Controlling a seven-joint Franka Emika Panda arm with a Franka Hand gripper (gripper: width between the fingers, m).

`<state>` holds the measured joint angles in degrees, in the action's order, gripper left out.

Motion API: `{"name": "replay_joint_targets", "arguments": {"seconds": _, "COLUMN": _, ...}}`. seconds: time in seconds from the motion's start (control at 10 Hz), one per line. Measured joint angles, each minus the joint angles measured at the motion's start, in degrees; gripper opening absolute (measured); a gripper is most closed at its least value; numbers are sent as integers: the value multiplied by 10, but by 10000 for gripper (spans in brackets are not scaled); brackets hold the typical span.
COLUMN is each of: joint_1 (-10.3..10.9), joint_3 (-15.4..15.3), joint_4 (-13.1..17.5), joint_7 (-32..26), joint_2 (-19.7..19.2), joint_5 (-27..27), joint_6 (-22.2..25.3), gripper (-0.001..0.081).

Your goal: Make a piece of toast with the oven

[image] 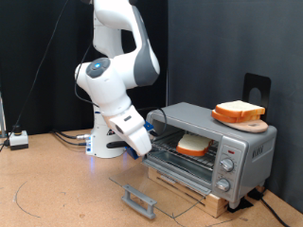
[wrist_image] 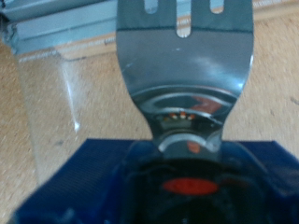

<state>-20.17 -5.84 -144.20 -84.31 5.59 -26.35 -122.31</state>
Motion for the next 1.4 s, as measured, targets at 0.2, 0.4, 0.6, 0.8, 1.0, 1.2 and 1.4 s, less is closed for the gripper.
{"name": "replay_joint_targets", "arguments": {"seconds": 0.2, "joint_1": -17, "joint_3": 14, "joint_4": 21, "joint_7": 1, "joint_2": -4, "joint_5": 22, "joint_6": 32, "gripper": 413}}
{"name": "replay_joint_targets", "arguments": {"seconds": 0.4, "joint_1": -17, "joint_3": 14, "joint_4": 22, "joint_7": -13, "joint_2": -2, "joint_5": 12, "joint_6": 39, "gripper": 413}}
{"name": "replay_joint_targets", "arguments": {"seconds": 0.6, "joint_1": -18, "joint_3": 24, "joint_4": 32, "joint_7": -67, "joint_2": 25, "joint_5": -29, "joint_6": 85, "gripper": 413}}
{"name": "replay_joint_targets", "arguments": {"seconds": 0.8, "joint_1": -18, "joint_3": 35, "joint_4": 40, "joint_7": -99, "joint_2": 57, "joint_5": -52, "joint_6": 136, "gripper": 413}}
{"name": "replay_joint_targets", "arguments": {"seconds": 1.0, "joint_1": -18, "joint_3": 41, "joint_4": 46, "joint_7": -107, "joint_2": 90, "joint_5": -57, "joint_6": 177, "gripper": 413}}
{"name": "replay_joint_targets", "arguments": {"seconds": 1.2, "joint_1": -18, "joint_3": 45, "joint_4": 48, "joint_7": -112, "joint_2": 125, "joint_5": -62, "joint_6": 210, "gripper": 413}}
{"name": "replay_joint_targets", "arguments": {"seconds": 1.4, "joint_1": -18, "joint_3": 46, "joint_4": 48, "joint_7": -100, "joint_2": 157, "joint_5": -53, "joint_6": 237, "gripper": 413}}
